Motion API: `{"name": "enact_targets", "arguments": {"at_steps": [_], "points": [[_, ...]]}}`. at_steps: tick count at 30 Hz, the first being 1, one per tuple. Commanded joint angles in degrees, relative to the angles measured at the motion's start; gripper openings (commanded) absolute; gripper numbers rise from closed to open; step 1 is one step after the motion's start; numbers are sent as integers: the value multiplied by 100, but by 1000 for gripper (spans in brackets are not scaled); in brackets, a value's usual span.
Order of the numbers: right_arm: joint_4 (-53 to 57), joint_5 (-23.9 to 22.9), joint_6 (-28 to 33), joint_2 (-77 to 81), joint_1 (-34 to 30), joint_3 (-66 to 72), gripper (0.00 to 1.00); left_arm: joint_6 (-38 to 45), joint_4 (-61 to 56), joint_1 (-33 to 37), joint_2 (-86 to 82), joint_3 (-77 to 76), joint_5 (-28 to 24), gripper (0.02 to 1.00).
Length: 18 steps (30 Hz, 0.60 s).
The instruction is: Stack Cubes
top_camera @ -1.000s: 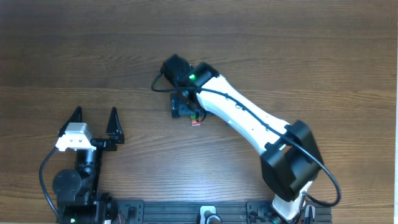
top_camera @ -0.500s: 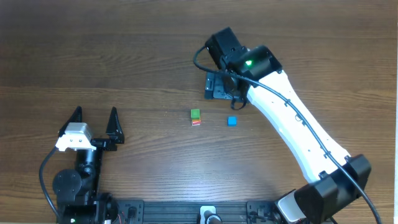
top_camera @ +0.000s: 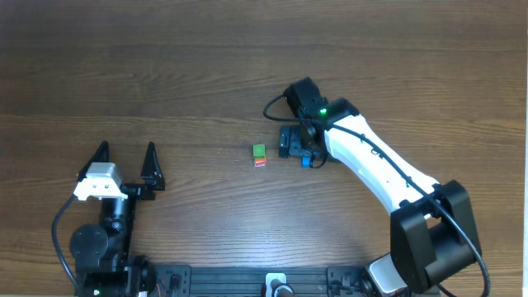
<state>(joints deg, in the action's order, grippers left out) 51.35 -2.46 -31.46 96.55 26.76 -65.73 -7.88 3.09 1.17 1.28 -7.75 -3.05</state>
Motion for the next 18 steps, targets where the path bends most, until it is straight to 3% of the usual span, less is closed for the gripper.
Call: {"name": "enact_targets", "arguments": {"at_steps": [1, 18], "points": [[-105, 68, 157, 98, -44, 103, 993, 98, -37, 35, -50, 44, -44, 906], [-468, 68, 107, 918, -55, 103, 980, 98, -37, 35, -50, 44, -44, 906]]}}
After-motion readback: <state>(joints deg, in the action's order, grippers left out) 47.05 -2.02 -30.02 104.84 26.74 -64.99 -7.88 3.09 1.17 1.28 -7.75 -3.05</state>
